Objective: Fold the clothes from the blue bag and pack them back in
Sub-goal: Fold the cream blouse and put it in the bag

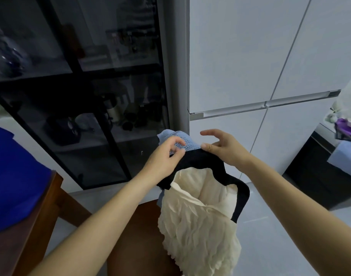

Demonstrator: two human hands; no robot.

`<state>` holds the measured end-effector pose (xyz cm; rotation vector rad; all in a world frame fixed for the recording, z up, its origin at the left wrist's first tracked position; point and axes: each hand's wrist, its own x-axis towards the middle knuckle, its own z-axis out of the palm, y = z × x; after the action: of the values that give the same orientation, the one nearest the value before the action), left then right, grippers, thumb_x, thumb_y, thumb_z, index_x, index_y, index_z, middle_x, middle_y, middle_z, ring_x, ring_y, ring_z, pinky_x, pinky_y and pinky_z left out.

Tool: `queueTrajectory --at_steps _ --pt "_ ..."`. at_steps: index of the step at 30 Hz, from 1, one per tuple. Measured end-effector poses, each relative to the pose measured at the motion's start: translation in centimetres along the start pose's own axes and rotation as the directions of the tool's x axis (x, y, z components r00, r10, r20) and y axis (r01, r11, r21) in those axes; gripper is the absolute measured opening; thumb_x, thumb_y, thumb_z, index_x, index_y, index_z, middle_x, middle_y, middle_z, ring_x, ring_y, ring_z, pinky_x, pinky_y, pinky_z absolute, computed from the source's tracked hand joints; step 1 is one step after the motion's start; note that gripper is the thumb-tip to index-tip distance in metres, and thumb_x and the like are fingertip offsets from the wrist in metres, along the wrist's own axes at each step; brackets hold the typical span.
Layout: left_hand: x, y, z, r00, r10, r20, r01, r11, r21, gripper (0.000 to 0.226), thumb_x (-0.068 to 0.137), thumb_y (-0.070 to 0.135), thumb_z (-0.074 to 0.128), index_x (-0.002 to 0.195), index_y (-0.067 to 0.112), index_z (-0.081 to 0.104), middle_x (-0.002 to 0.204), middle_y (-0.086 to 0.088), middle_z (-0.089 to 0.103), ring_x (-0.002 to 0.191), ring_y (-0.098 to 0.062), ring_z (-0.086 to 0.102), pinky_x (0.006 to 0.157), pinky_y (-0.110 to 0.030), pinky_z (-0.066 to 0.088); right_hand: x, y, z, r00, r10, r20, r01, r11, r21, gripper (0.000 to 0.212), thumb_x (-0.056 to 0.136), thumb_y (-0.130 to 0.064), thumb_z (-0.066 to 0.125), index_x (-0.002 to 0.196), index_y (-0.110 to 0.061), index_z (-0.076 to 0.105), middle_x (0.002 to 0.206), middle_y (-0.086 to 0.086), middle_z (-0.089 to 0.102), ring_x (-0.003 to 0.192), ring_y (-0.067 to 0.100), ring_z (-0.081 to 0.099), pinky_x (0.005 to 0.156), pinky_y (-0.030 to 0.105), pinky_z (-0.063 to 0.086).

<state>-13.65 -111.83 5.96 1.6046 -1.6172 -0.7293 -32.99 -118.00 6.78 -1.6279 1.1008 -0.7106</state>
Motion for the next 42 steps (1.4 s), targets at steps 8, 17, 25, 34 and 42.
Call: queueTrajectory --at_steps 8,17,25,34,42 --pt "-1.7 0.6 0.4 0.968 0.250 0.001 -0.206 0.795 0.571 0.014 0.088 0.025 0.053 0.100 0.030 0.058 0.098 0.009 0.061 0.089 -0.019 0.060 0.068 -0.037 0.048 -0.7 1.6 0.4 0.997 -0.023 0.078 0.020 0.999 0.041 0.050 0.080 -0.029 0.075 0.124 -0.023 0.053 0.080 0.002 0.065 0.067 0.002 0.061 0.066 0.013 0.046" --pt "-3.8 2.0 -4.8 0.890 0.243 -0.386 -0.062 0.902 0.426 0.009 0.089 0.017 0.055 0.096 0.020 0.058 0.091 0.011 0.061 0.080 -0.008 0.057 0.066 -0.030 0.046 -3.2 6.2 0.7 0.999 -0.035 -0.031 -0.007 0.546 -0.838 0.021 0.086 -0.034 0.054 0.099 -0.019 0.062 0.107 -0.004 0.053 0.094 0.021 0.057 0.063 0.028 0.036" --pt "-9.3 -0.5 -10.5 0.866 0.155 -0.476 0.173 0.800 0.574 0.016 0.094 0.020 0.049 0.107 0.017 0.058 0.099 0.001 0.060 0.086 -0.018 0.060 0.072 -0.037 0.050 -4.2 -1.6 2.2 0.983 -0.164 -0.084 0.002 0.468 -0.884 0.036 0.092 -0.024 0.041 0.126 -0.032 0.050 0.094 0.005 0.065 0.088 0.031 0.060 0.064 0.033 0.043" --pt "-18.1 -0.5 -18.2 0.830 -0.397 -0.391 0.347 0.917 -0.195 0.030 0.102 0.022 0.035 0.125 0.015 0.052 0.099 -0.009 0.066 0.073 -0.021 0.068 0.052 -0.031 0.047 -8.5 -12.0 8.6 0.923 -0.128 0.362 0.164 0.984 -0.070 0.032 0.086 0.000 0.061 0.087 -0.029 0.073 0.084 0.004 0.073 0.087 0.019 0.069 0.078 0.024 0.055" --pt "-29.1 -2.2 -25.0 0.888 -0.091 -0.450 0.120 0.992 0.035 0.026 0.083 0.000 0.063 0.102 0.018 0.058 0.092 0.002 0.066 0.079 -0.003 0.064 0.070 -0.020 0.051 -13.3 -14.3 18.0 0.821 -0.569 -0.034 0.479 0.721 -0.500 0.019 0.076 0.003 0.065 0.090 -0.008 0.071 0.075 -0.011 0.062 0.082 0.012 0.064 0.069 0.017 0.040"
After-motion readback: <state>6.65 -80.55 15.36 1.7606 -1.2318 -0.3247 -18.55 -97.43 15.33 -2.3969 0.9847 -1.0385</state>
